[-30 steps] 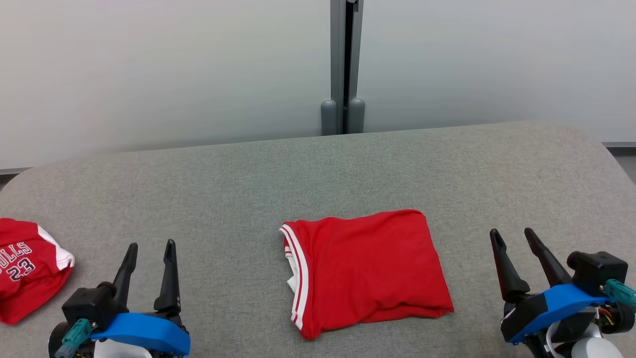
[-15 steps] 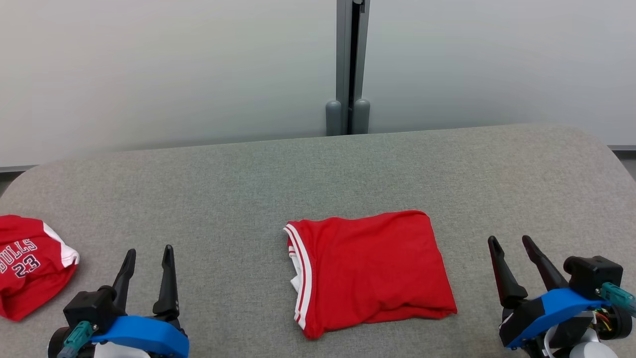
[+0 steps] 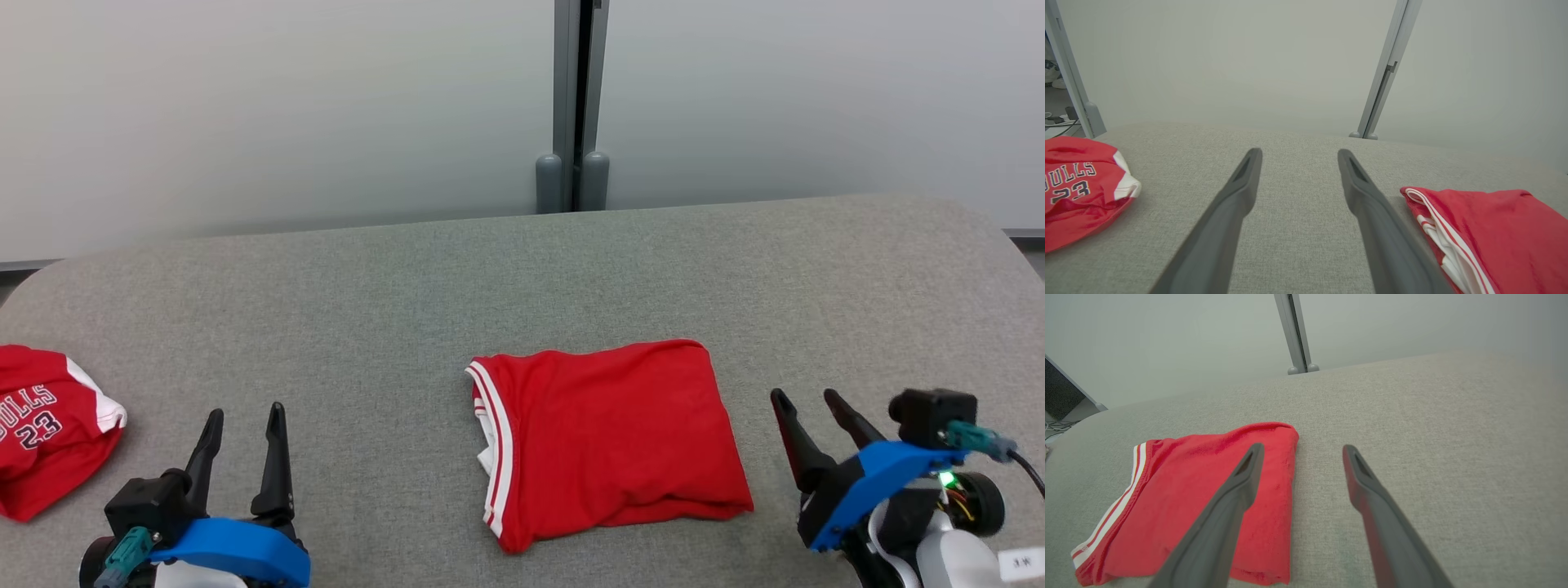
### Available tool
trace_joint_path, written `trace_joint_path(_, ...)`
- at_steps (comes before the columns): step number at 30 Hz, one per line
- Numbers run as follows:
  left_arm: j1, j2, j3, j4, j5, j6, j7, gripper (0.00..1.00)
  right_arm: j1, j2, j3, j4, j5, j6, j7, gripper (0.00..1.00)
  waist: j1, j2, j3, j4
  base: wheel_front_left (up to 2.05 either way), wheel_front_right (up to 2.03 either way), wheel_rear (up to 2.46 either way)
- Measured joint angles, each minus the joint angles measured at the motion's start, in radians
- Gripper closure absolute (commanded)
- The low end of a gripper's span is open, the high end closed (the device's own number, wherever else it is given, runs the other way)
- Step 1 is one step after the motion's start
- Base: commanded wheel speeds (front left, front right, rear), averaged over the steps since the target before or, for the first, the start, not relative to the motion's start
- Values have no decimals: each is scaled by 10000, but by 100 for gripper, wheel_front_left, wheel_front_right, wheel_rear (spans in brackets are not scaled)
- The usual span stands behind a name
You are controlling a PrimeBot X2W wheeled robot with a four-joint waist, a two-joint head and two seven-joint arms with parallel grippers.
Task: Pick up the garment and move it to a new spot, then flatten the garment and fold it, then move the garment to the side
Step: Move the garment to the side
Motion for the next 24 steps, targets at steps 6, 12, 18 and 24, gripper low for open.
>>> trace_joint_path(6, -168, -35, 15, -59, 115, -42, 0, 0, -1164, 249, 58, 483, 54, 2, 2082, 0, 1, 0, 220, 67, 0, 0, 0)
trace_joint_path(12, -520, -136, 12, -82, 286, -198, 0, 0, -2327, 382, -336, 1616, -52, 2, 3827, 0, 0, 0, 582, 244, 0, 0, 0)
trace_joint_path(18, -890, -280, -96, -17, 449, -355, 0, 0, -3163, 416, -587, 3319, 33, 2, 4544, 0, 1, 0, 910, 597, 0, 0, 0)
trace_joint_path(24, -1010, -412, -125, 42, 541, -430, 0, 0, -3642, 430, -257, 4671, -54, 2, 4339, 0, 1, 0, 1090, 886, 0, 0, 0)
